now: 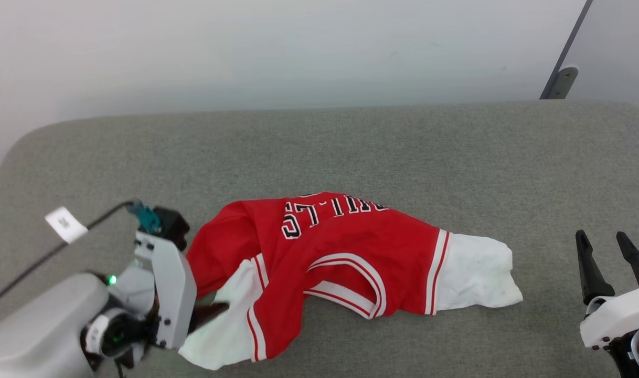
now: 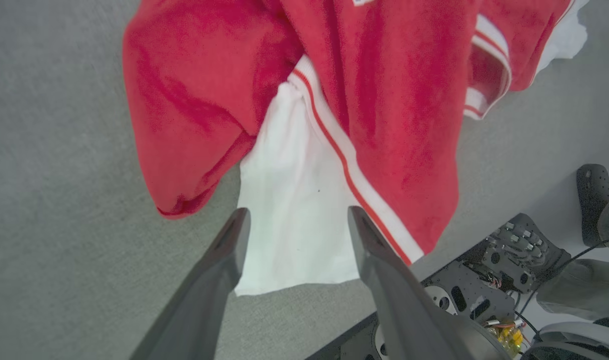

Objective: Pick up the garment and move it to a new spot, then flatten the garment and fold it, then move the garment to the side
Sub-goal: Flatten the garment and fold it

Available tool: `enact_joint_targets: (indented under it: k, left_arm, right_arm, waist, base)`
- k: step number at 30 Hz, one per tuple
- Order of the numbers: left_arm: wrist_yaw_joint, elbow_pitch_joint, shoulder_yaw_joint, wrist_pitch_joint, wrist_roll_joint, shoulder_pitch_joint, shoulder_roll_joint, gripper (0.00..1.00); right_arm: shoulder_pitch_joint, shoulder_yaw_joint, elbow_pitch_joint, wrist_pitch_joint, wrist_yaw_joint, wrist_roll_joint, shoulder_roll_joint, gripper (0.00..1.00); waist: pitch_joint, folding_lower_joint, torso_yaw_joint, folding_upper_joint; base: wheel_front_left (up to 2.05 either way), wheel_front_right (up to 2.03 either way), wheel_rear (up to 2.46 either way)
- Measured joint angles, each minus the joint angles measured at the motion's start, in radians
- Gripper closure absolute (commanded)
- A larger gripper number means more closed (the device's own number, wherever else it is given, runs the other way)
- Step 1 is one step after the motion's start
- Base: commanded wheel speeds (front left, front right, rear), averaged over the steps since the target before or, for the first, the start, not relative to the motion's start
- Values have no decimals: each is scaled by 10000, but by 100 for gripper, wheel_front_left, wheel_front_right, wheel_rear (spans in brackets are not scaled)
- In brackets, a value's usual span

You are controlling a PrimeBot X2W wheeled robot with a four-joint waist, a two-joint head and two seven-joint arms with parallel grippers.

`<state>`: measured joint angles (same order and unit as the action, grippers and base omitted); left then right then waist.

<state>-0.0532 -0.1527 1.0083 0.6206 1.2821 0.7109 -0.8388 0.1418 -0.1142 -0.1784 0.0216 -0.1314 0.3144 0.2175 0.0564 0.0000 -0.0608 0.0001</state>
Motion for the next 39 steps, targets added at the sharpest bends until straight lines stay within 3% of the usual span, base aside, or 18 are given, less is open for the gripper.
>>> enact_joint_targets:
  k: [6, 15, 16, 17, 18, 19, 20, 28, 39]
  left_arm:
    - [121, -1459, 433, 184, -67, -314, 445, 0]
    - [686, -3404, 805, -267, -560, -316, 1237, 0]
    - [709, -3630, 771, -324, -508, -310, 1337, 12]
    - [757, -3822, 784, -336, -518, -291, 1423, 47]
    - [863, -3992, 786, -401, -525, -268, 1478, 59]
    - [930, -4180, 740, -414, -462, -252, 1542, 87]
    - [988, -4358, 711, -395, -378, -244, 1599, 100]
    - [1402, -5369, 309, -909, -96, -97, 1630, 100]
    - [1112, -5651, 113, -1492, -606, 317, 408, 100]
  right_arm:
    - [91, 104, 36, 6, 0, 8, 10, 0]
    - [132, 138, 50, 4, 0, 109, 63, 0]
    - [133, 138, 46, 6, 0, 109, 69, 0]
    - [136, 138, 44, 6, 0, 111, 71, 0]
    - [139, 136, 42, 6, 0, 111, 69, 0]
    - [141, 132, 40, 6, 0, 113, 69, 0]
    - [144, 130, 40, 6, 0, 115, 69, 0]
    - [165, 23, 50, 4, 0, 157, 84, 0]
    - [134, -46, 159, 65, 0, 102, 35, 0]
  waist:
    - [163, -1, -51, 0]
    - [358, 0, -196, 0]
    - [366, 0, -202, -1]
    - [372, 0, -206, 0]
    - [377, -1, -209, 0]
    - [379, -1, -210, 0]
    - [380, 0, -210, 0]
    - [407, 0, -149, 0]
    - [374, 0, 3, 0]
  base:
    - [0, 0, 0]
    - [0, 0, 0]
    - [0, 0, 0]
    - [0, 0, 0]
    - [0, 0, 0]
    - [0, 0, 0]
    - [0, 0, 0]
    - [0, 0, 0]
    - [0, 0, 0]
